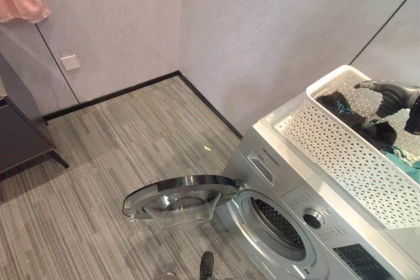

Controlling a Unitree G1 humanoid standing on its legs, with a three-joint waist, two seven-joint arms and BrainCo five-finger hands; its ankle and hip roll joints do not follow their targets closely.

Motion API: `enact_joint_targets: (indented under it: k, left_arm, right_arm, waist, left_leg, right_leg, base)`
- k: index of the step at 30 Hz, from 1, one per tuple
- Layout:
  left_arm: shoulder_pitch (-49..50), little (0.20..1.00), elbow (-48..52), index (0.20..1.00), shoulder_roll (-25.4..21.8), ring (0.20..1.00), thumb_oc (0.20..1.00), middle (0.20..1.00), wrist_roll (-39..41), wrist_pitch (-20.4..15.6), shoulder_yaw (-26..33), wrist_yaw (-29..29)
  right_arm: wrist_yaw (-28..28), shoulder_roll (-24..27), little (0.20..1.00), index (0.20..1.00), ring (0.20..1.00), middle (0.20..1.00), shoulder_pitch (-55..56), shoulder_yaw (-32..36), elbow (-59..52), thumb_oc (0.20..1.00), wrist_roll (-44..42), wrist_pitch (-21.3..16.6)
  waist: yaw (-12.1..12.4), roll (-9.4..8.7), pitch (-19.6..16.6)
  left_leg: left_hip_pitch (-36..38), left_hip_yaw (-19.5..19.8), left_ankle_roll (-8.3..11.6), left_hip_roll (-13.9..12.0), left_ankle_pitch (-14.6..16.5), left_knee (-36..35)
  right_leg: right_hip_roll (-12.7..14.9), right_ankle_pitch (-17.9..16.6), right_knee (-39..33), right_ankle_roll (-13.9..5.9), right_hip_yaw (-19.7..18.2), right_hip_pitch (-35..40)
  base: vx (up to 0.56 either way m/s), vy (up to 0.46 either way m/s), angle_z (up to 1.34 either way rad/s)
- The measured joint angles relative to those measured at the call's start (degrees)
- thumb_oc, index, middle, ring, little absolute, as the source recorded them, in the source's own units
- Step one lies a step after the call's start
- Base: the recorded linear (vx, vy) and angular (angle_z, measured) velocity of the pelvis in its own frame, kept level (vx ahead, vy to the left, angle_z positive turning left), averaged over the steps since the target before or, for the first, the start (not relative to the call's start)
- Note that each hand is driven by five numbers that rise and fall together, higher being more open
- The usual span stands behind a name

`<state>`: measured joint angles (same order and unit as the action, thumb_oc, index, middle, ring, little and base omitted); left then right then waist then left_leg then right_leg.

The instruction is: Grab the laundry basket,head to the washer,open it,put in the laundry and shut it.

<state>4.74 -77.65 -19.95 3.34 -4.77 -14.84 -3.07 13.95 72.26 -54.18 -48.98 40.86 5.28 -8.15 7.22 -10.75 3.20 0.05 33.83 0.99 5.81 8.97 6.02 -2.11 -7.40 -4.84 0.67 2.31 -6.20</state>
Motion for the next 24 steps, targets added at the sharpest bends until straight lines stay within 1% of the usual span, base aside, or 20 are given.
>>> enact_joint_targets:
  k: [4,6,8,9,10,12,16,17,18,20,24]
  left_arm:
    - [-0.1,1.000,0.0,1.000,0.1,1.000,1.000,1.000,0.0,0.0,-0.1,0.1]
    - [-0.2,1.000,0.2,1.000,0.1,1.000,1.000,1.000,0.0,0.0,-0.1,0.1]
    - [-0.3,1.000,0.7,1.000,0.1,1.000,1.000,1.000,0.0,0.0,-0.1,0.1]
    - [-0.5,1.000,0.9,1.000,0.1,1.000,1.000,1.000,0.0,0.0,-0.7,0.3]
    - [-1.1,1.000,0.8,1.000,0.1,1.000,1.000,1.000,0.0,0.1,-2.1,0.4]
    - [-1.9,1.000,0.9,1.000,0.3,1.000,1.000,1.000,0.0,0.0,-2.4,0.5]
    - [-2.6,1.000,1.3,1.000,0.1,1.000,1.000,1.000,0.0,0.0,-3.3,0.9]
    - [-2.8,1.000,1.3,1.000,0.1,1.000,1.000,1.000,0.0,0.0,-3.5,1.1]
    - [-2.9,1.000,1.3,1.000,0.1,1.000,1.000,1.000,0.0,0.0,-3.6,1.6]
    - [-3.0,1.000,1.3,1.000,0.2,1.000,1.000,1.000,0.0,0.0,-3.7,1.8]
    - [-3.1,1.000,1.2,1.000,0.5,1.000,1.000,1.000,0.0,0.0,-3.8,2.2]
  right_arm:
    - [0.0,-4.0,1.000,1.000,1.000,1.000,1.0,-1.1,1.0,1.000,4.0,0.1]
    - [0.0,-4.9,1.000,1.000,1.000,1.000,1.1,-1.3,0.8,1.000,5.0,0.3]
    - [-0.5,-6.3,1.000,1.000,1.000,1.000,2.4,0.6,2.4,1.000,5.1,0.4]
    - [-1.0,-8.4,1.000,1.000,1.000,1.000,2.5,0.6,4.5,1.000,6.0,0.7]
    - [-1.5,-10.7,1.000,1.000,1.000,1.000,2.6,0.5,6.5,1.000,7.1,1.3]
    - [-1.4,-11.1,1.000,1.000,1.000,1.000,1.7,0.7,7.6,1.000,7.7,1.6]
    - [-2.6,-12.2,1.000,1.000,1.000,1.000,1.1,1.6,10.0,1.000,10.7,1.9]
    - [-2.6,-12.4,0.787,0.787,0.787,0.787,0.9,1.8,10.4,0.787,11.5,1.9]
    - [-2.7,-12.6,0.200,0.200,0.200,0.200,0.8,1.8,10.9,0.200,12.4,1.9]
    - [-2.9,-13.4,0.200,0.200,0.200,0.200,0.5,2.4,12.1,0.200,13.7,1.9]
    - [-5.2,-14.0,0.200,0.200,0.200,0.200,-0.3,4.1,13.4,0.200,15.2,2.2]
  waist:
    - [0.2,0.13,0.4]
    - [0.7,0.13,0.7]
    - [1.3,0.10,0.8]
    - [1.5,0.19,0.9]
    - [1.4,0.29,1.0]
    - [1.5,0.74,2.1]
    - [1.6,0.88,2.4]
    - [1.6,0.79,2.4]
    - [1.6,0.75,2.5]
    - [1.6,0.83,2.6]
    - [1.6,1.09,2.8]
  left_leg:
    - [-0.2,0.1,-0.15,0.3,-0.1,0.0]
    - [-0.4,0.1,-0.15,0.2,-0.1,0.0]
    - [-1.2,0.1,-0.14,0.3,-0.1,0.2]
    - [-1.5,0.2,-0.13,0.4,-0.1,0.5]
    - [-2.2,0.1,-0.12,0.6,-0.1,1.0]
    - [-2.3,0.1,-0.12,0.8,-0.1,1.3]
    - [-2.2,-0.1,-0.13,0.9,-0.1,1.3]
    - [-2.2,-0.1,-0.13,0.9,-0.1,1.3]
    - [-2.2,-0.1,-0.13,0.9,-0.1,1.3]
    - [-2.2,-0.1,-0.13,1.0,-0.1,1.4]
    - [-2.3,-0.1,-0.14,1.0,-0.1,1.4]
  right_leg:
    - [0.3,0.4,0.0,-0.55,0.0,-0.2]
    - [0.2,0.4,0.0,-0.58,0.0,-0.4]
    - [0.2,0.3,0.0,-0.57,0.1,-1.2]
    - [0.2,-0.2,0.0,-0.18,0.1,-1.5]
    - [0.3,-0.3,0.0,-0.20,0.1,-1.9]
    - [0.4,-0.5,0.0,-0.27,0.1,-1.9]
    - [0.5,-0.4,0.0,-0.36,0.0,-1.9]
    - [0.5,-0.4,0.0,-0.37,-0.1,-1.9]
    - [0.5,-0.4,0.0,-0.38,-0.1,-1.9]
    - [0.6,-0.4,0.0,-0.41,-0.1,-1.9]
    - [0.6,-0.4,0.0,-0.45,-0.1,-1.9]
  base:
    - [-0.02,0.013,0.01]
    - [-0.04,0.017,0.02]
    - [-0.05,0.017,0.02]
    - [-0.02,0.013,0.03]
    - [-0.01,0.015,0.04]
    - [0.00,0.000,0.00]
    - [0.00,0.010,-0.02]
    - [0.00,0.000,0.00]
    - [0.00,0.000,0.00]
    - [0.00,0.000,0.00]
    - [0.00,0.000,0.00]
